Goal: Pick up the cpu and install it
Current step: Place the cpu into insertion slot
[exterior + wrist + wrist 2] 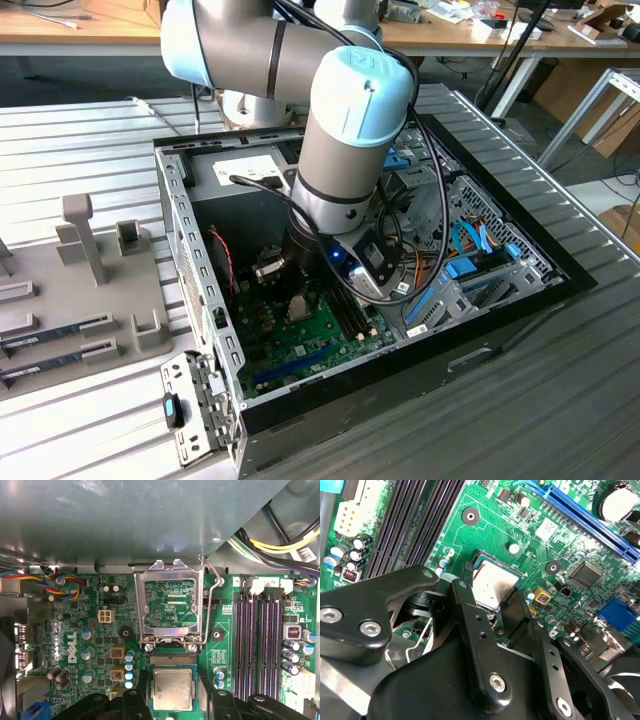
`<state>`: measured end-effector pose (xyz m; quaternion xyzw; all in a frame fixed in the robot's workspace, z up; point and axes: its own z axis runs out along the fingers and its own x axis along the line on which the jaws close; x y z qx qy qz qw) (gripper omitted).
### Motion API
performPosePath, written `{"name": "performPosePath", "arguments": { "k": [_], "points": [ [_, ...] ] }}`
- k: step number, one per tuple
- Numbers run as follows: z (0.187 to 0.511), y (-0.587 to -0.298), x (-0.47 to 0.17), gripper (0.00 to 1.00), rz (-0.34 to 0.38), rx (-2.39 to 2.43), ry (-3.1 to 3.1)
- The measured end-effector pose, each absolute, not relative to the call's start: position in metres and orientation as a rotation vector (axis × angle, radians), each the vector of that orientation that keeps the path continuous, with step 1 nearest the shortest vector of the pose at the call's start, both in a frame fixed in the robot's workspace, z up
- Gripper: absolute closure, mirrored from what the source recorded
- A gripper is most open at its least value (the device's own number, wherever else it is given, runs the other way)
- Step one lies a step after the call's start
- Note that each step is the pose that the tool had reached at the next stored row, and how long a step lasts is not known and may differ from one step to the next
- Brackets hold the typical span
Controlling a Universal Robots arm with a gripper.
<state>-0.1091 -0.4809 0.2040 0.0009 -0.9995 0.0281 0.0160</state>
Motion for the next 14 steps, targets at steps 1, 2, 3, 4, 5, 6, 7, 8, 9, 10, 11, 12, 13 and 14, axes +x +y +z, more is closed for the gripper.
{"name": "performPosePath", "arguments": {
  "k": [1, 2, 3, 4, 5, 6, 7, 8, 9, 10, 11, 12, 13, 14],
  "points": [
    [0.2038, -0.4809, -0.1091, 0.53, 0.087, -0.001, -3.108],
    [0.2036, -0.4809, -0.1091, 0.53, 0.087, -0.005, -3.108],
    [0.2035, -0.4809, -0.1091, 0.53, 0.087, -0.009, -3.108],
    [0.2034, -0.4809, -0.1091, 0.53, 0.087, -0.012, -3.108],
    [0.2031, -0.4805, -0.1089, 0.53, 0.087, -0.017, -3.108],
    [0.2032, -0.4801, -0.109, 0.53, 0.087, -0.018, -3.108],
    [0.2032, -0.4799, -0.109, 0.53, 0.087, -0.019, -3.108],
    [0.2032, -0.4793, -0.1091, 0.53, 0.087, -0.019, -3.108],
    [0.203, -0.4789, -0.1094, 0.53, 0.087, -0.019, -3.108],
    [0.2029, -0.4789, -0.1096, 0.53, 0.087, -0.019, -3.108],
    [0.2024, -0.4788, -0.1107, 0.53, 0.086, -0.019, -3.108],
    [0.202, -0.4787, -0.1113, 0.53, 0.086, -0.019, -3.108],
    [0.2015, -0.4788, -0.1113, 0.53, 0.086, -0.019, -3.108],
    [0.2005, -0.4788, -0.1113, 0.53, 0.086, -0.019, -3.108]
  ]
}}
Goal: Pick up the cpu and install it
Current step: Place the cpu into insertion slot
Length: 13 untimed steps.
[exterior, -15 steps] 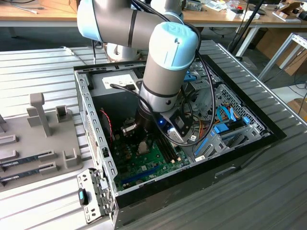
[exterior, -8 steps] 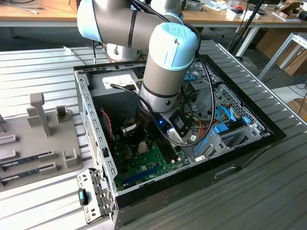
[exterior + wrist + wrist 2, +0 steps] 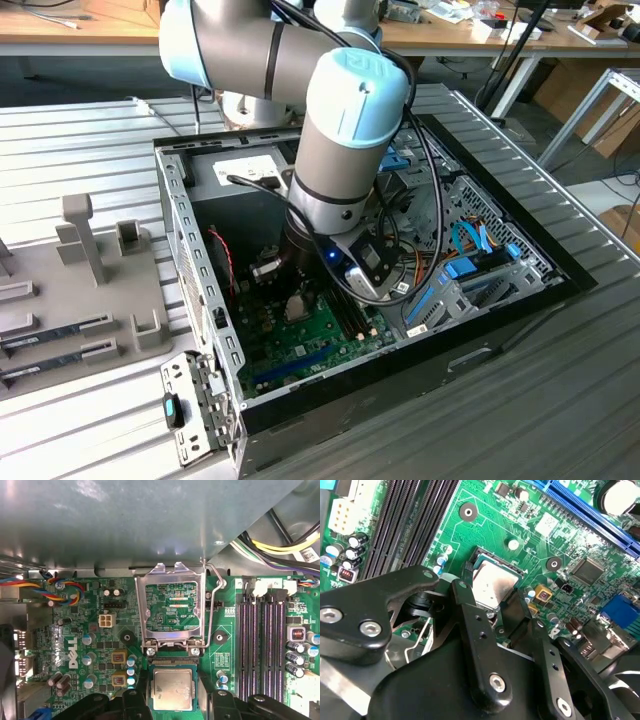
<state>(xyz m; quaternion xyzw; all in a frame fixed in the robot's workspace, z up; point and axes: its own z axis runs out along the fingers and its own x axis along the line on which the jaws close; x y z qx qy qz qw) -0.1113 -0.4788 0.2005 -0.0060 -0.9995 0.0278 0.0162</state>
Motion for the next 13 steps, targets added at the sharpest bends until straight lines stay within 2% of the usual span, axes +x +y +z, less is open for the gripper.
{"name": "performPosePath", "arguments": {
  "k": [10, 12, 13],
  "points": [
    [0.1969, -0.4788, -0.1113, 0.52, 0.086, -0.019, -3.108],
    [0.1962, -0.4786, -0.1111, 0.4, 0.084, -0.019, -3.109],
    [0.1965, -0.4787, -0.1112, 0.4, 0.085, -0.019, -3.108]
  ]
}}
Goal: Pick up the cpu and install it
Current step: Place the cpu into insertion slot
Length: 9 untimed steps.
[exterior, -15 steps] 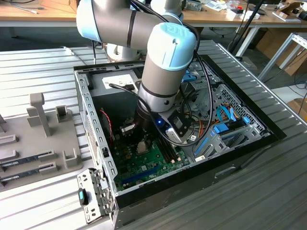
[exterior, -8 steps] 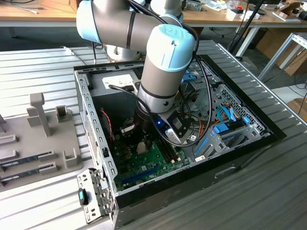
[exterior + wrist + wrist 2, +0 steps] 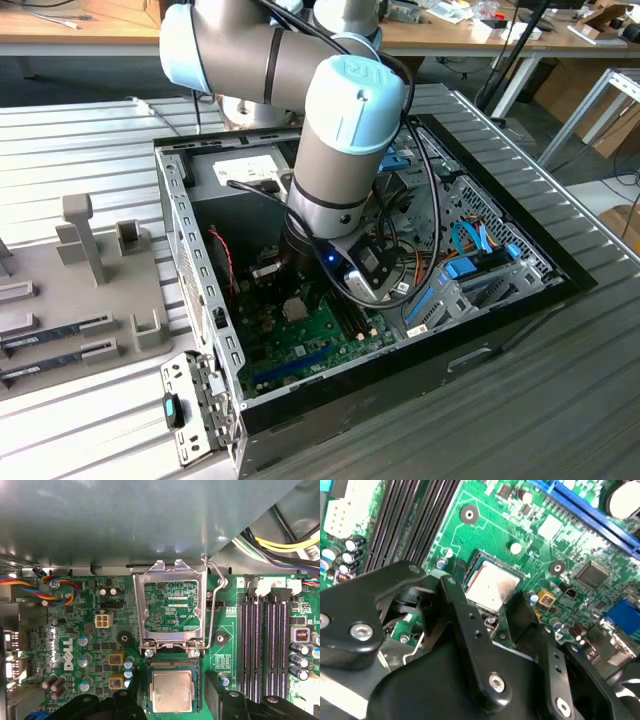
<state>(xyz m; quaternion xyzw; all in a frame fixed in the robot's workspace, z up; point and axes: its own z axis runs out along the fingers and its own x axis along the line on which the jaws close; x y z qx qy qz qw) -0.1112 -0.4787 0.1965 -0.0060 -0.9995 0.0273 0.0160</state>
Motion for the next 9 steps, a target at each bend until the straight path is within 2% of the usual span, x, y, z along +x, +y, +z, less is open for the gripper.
{"name": "performPosePath", "arguments": {
  "k": [9],
  "points": [
    [0.2036, -0.4787, -0.1112, 0.4, 0.086, -0.019, -3.108]
  ]
}}
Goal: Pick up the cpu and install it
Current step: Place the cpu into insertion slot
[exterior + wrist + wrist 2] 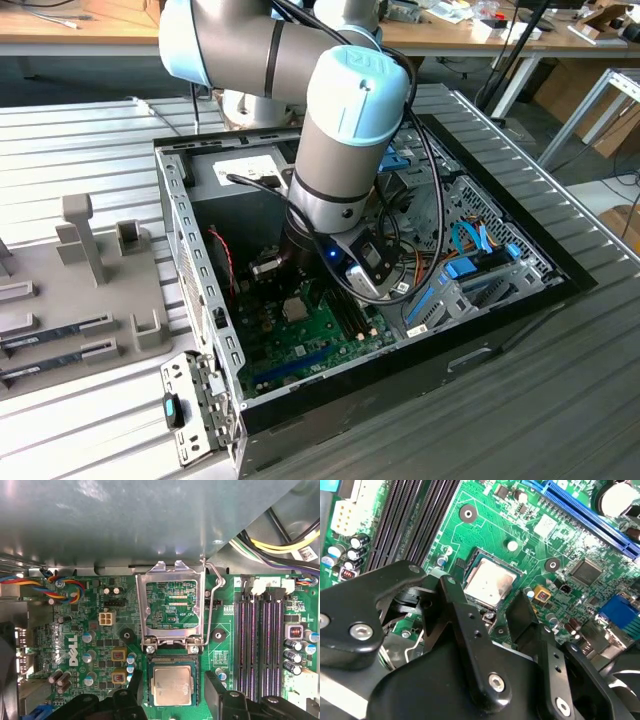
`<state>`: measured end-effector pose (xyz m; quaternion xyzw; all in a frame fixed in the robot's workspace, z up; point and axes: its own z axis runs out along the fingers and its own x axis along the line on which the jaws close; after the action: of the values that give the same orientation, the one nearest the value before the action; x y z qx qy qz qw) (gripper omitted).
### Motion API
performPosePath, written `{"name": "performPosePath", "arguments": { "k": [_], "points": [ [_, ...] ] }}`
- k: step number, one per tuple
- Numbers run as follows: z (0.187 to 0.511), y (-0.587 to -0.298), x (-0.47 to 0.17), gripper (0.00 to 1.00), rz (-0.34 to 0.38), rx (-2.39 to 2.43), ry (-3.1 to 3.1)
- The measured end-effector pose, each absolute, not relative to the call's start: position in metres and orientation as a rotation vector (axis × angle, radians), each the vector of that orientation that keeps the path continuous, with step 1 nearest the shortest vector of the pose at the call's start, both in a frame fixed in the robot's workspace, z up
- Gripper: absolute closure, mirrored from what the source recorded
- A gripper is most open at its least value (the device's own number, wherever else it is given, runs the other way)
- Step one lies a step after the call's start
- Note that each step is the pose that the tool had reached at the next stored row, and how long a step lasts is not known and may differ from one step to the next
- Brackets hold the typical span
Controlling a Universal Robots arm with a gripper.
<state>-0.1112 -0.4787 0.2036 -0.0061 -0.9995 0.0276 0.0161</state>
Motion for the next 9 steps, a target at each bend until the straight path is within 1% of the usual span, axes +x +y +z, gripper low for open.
{"name": "performPosePath", "arguments": {
  "k": [8, 9],
  "points": [
    [0.2037, -0.4788, -0.1111, 0.4, 0.086, -0.019, -3.108],
    [0.2038, -0.4788, -0.1111, 0.42, 0.086, -0.019, -3.108]
  ]
}}
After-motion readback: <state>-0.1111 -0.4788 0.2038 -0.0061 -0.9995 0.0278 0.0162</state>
